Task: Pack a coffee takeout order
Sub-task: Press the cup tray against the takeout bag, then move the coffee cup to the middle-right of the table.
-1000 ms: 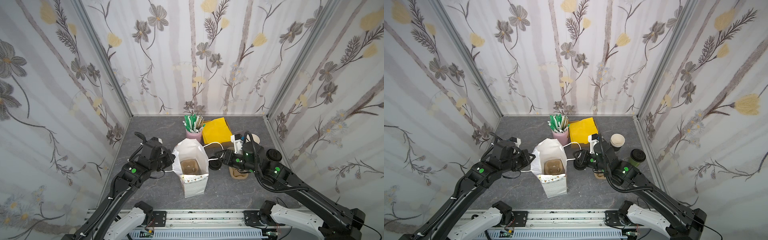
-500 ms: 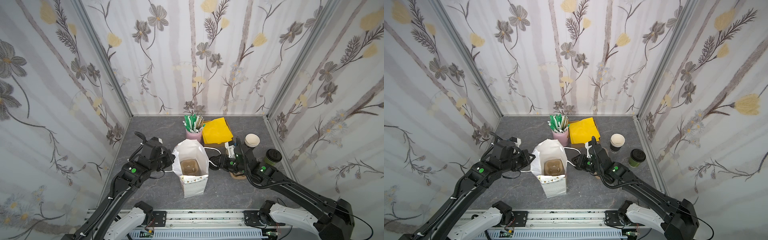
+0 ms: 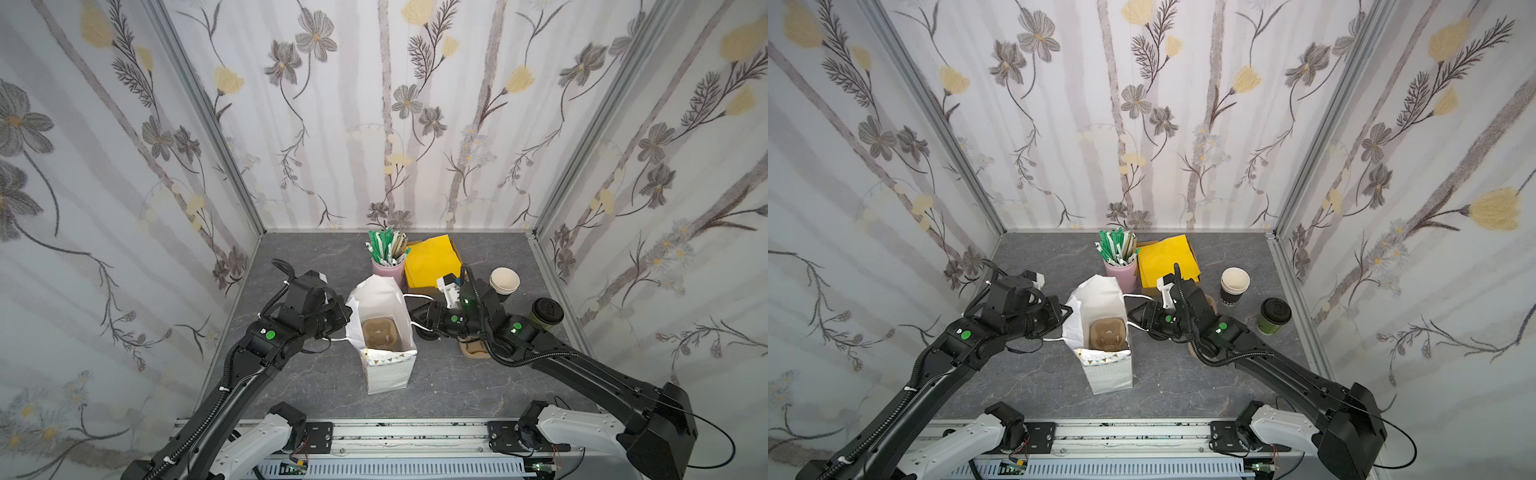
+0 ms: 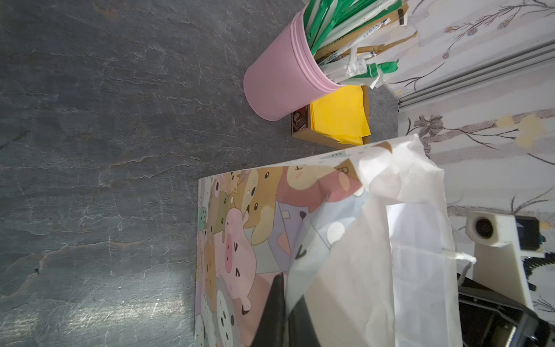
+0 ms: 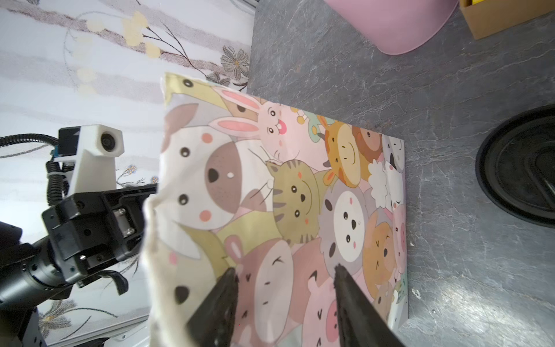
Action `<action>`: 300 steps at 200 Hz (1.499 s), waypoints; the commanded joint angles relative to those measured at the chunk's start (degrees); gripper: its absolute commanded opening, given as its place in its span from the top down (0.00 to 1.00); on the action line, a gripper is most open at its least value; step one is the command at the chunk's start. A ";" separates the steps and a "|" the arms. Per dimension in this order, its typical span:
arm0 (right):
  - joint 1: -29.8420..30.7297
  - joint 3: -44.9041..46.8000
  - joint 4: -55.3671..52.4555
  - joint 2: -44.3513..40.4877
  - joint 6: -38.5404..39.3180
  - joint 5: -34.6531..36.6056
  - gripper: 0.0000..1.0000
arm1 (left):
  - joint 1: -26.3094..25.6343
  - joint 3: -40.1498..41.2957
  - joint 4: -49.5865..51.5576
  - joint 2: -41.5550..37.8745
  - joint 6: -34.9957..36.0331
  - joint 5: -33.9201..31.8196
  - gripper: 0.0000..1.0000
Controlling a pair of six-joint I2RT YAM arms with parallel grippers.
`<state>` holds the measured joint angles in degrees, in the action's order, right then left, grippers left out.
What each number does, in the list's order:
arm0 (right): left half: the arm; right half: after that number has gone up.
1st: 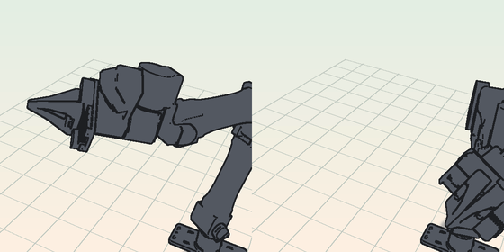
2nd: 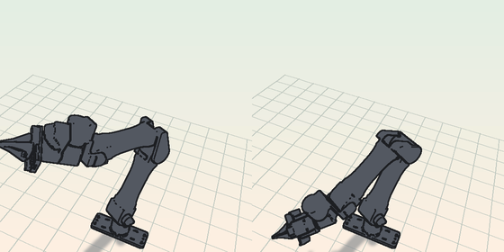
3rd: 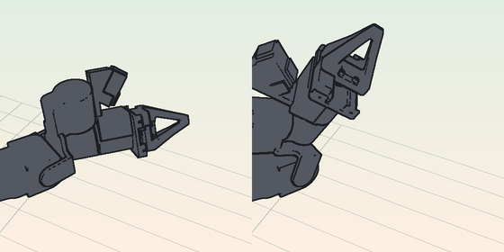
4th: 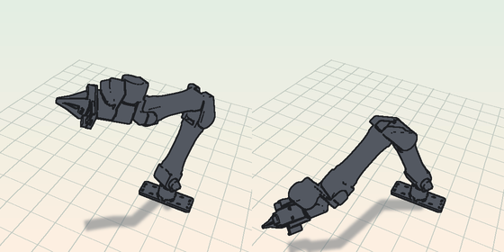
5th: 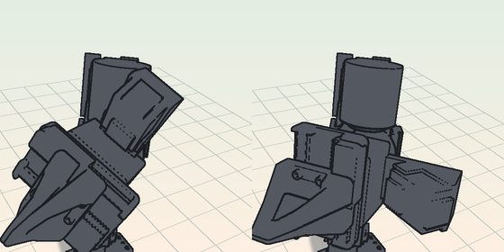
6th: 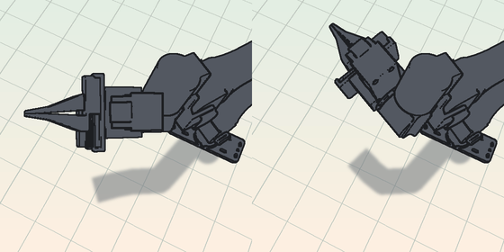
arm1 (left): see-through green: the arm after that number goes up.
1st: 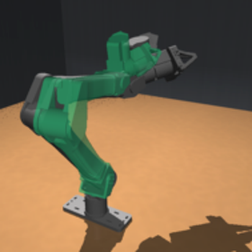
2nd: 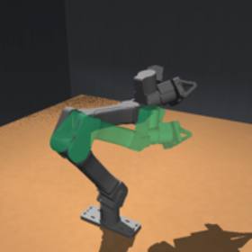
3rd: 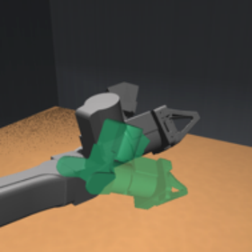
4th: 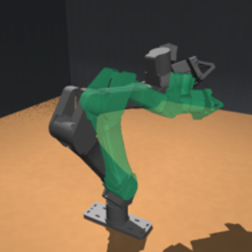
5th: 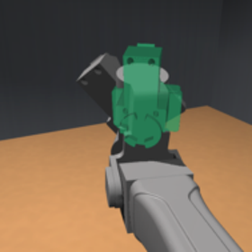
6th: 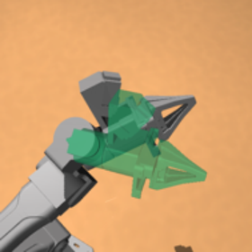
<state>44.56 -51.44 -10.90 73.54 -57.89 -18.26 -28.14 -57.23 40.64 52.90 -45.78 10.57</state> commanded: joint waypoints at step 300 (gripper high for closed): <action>-51.80 -20.67 -33.11 5.24 30.41 24.57 0.28 | -0.06 -2.16 -0.45 0.89 0.69 -6.32 0.97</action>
<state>-4.86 -75.29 -43.90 79.11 -30.39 3.29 -28.18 -59.44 41.30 54.02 -42.59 7.18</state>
